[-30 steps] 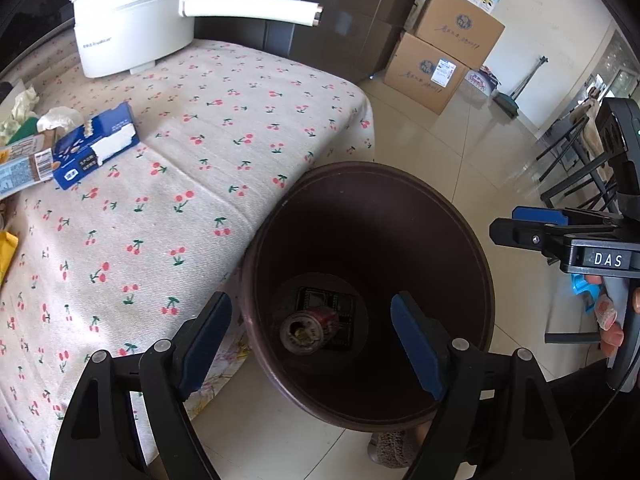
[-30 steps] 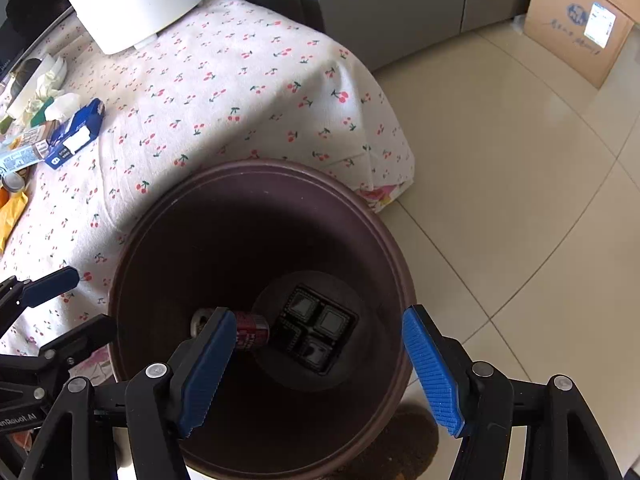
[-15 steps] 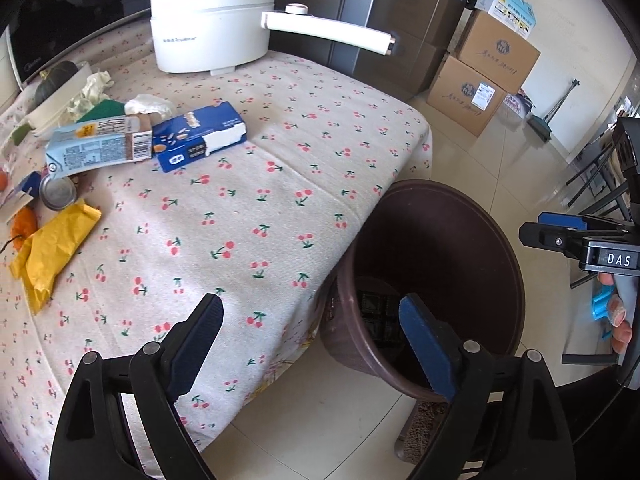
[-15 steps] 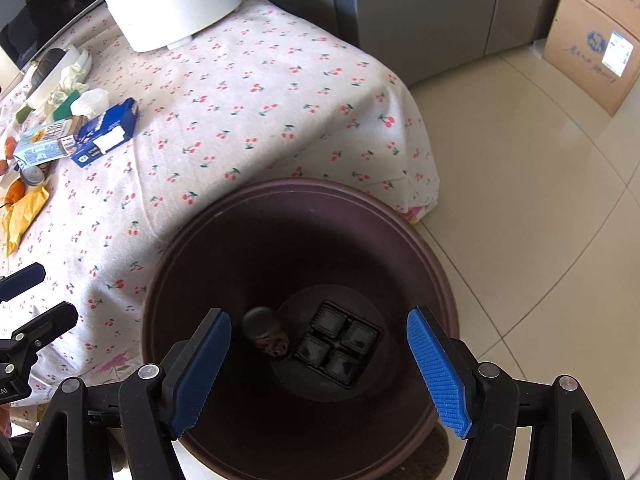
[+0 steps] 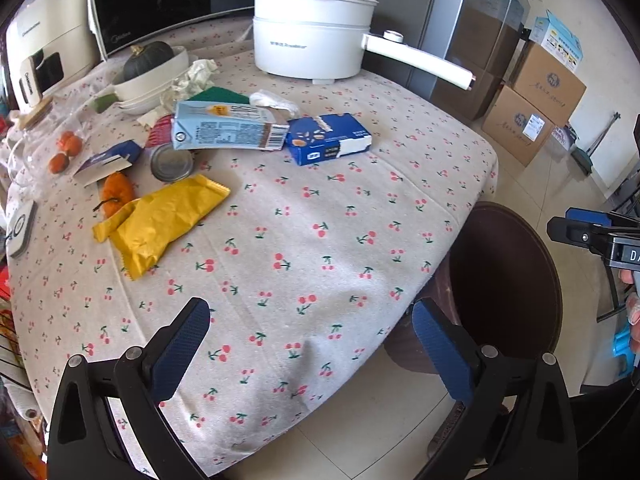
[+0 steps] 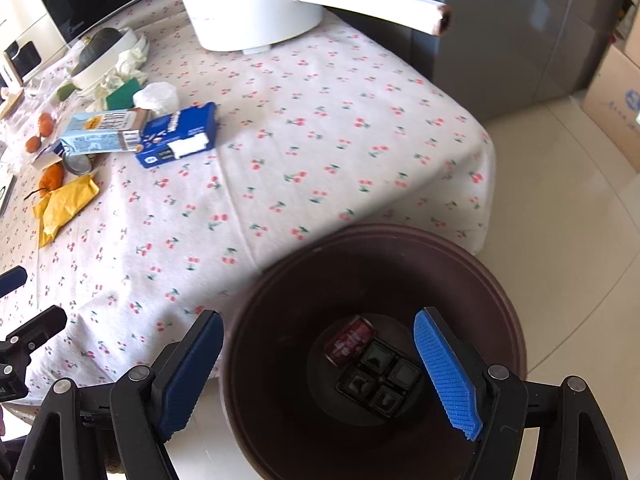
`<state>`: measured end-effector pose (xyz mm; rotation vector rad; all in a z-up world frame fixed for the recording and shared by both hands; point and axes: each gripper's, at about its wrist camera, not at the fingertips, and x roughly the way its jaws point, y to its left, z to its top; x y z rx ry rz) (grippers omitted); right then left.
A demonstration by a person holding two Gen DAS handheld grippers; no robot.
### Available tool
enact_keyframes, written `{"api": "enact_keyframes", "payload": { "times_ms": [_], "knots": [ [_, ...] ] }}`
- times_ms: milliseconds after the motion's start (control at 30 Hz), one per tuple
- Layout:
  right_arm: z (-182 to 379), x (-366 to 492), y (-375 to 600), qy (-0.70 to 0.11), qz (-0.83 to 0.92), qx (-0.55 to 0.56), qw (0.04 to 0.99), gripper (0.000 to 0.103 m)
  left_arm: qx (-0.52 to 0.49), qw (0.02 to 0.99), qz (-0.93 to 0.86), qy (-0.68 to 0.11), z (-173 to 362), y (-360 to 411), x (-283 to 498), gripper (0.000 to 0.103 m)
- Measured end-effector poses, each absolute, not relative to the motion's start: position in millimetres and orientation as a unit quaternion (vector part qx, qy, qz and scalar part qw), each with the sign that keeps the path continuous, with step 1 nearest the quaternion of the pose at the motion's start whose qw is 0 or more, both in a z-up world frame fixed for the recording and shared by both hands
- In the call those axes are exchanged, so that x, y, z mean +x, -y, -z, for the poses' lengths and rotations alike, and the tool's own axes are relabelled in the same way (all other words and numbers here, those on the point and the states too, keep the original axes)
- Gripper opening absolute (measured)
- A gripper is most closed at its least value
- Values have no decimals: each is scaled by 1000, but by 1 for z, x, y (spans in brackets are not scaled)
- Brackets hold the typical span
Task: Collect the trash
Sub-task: 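Reach the left tool to the yellow snack packet and close on it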
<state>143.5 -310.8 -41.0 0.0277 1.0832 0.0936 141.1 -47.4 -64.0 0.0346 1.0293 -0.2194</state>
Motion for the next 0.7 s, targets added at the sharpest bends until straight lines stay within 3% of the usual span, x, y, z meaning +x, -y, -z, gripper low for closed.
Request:
{"api": "enact_keyframes", "payload": {
  "times_ms": [700],
  "knots": [
    [46, 192, 196, -518, -93, -21, 850, 88, -15, 858, -5, -513, 74, -89, 145, 103]
  ]
}}
